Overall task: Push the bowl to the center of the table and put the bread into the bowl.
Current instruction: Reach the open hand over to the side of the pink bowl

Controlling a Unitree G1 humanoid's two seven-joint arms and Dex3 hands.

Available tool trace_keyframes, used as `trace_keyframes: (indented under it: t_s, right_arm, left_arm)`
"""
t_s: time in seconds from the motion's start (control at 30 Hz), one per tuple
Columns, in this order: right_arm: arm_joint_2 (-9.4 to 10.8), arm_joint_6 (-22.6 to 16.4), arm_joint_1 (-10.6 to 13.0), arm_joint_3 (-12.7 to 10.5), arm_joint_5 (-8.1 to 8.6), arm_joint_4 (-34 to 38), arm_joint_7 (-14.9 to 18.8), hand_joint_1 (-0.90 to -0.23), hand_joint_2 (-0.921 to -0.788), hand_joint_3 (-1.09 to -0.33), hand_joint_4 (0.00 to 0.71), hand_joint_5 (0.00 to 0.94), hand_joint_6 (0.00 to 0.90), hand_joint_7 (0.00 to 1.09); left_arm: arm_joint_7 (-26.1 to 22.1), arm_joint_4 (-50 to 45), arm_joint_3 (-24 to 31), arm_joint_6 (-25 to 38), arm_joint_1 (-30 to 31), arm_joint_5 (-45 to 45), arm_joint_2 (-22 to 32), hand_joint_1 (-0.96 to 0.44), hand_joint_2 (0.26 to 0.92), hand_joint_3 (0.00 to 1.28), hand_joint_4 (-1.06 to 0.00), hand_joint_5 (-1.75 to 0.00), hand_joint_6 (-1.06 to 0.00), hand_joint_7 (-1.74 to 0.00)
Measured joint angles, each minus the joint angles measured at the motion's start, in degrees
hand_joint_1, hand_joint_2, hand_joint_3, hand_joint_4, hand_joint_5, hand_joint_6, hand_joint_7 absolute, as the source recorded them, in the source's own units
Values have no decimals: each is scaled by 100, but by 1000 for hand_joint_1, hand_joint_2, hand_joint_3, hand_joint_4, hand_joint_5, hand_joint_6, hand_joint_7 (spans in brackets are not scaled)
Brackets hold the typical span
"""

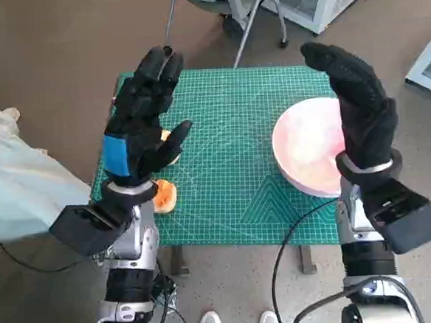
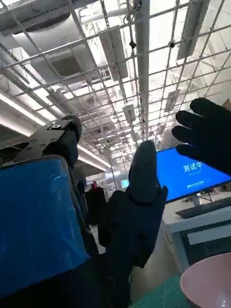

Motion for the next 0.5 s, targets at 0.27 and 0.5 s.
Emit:
trace_keyframes:
  t_s: [0.27,0.5]
  right_arm:
    - [-15,-2,-2,15,-1,50,1,-547,-921,-777,335,1,15,770]
    - [-53,-3,-2,29,-21,78,1,-553,-921,-778,333,1,14,771]
  left_arm:
    - [0,-4,-13,6,0,0,-7,-314,921,191,-402,-2,-374,-165]
    - [-16,-5,-21,22,0,-12,-4,-323,921,191,-389,0,-357,-160]
